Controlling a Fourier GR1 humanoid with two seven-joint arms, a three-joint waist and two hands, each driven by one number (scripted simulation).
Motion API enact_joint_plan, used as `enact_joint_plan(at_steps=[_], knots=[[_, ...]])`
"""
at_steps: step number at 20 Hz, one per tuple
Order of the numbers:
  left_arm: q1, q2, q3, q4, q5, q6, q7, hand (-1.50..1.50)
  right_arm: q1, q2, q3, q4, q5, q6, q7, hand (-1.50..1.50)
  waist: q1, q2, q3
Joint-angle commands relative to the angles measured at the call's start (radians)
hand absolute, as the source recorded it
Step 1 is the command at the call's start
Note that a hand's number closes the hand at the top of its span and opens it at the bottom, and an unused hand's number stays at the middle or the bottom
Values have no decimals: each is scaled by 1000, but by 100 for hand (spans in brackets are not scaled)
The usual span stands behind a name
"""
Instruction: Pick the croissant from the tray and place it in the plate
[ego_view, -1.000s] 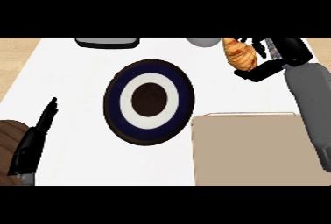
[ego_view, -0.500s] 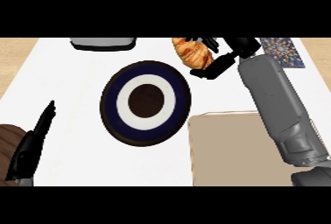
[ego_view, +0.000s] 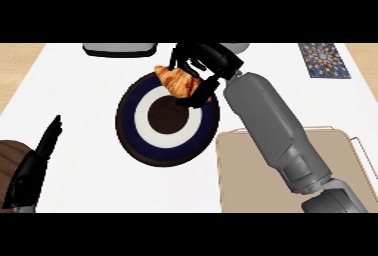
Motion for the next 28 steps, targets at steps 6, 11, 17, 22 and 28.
enact_joint_plan(at_steps=[6,11,17,22,28], knots=[[-25,0,-16,7,1,-40,-4,0,20,25,138,137,-260,-35,72,150,49,10,0],[-36,11,8,7,14,-51,-3,0,-17,25,293,191,-361,-138,173,-150,52,9,0],[-100,-10,-14,10,-20,-29,58,0,-16,26,288,143,-568,-183,125,-150,46,11,1],[-60,11,22,35,5,-47,7,0,-22,26,139,186,-670,-229,98,-150,26,9,1],[-6,-17,2,5,-24,-17,-26,0,-20,-83,-34,294,-762,-79,33,-150,21,14,2]])
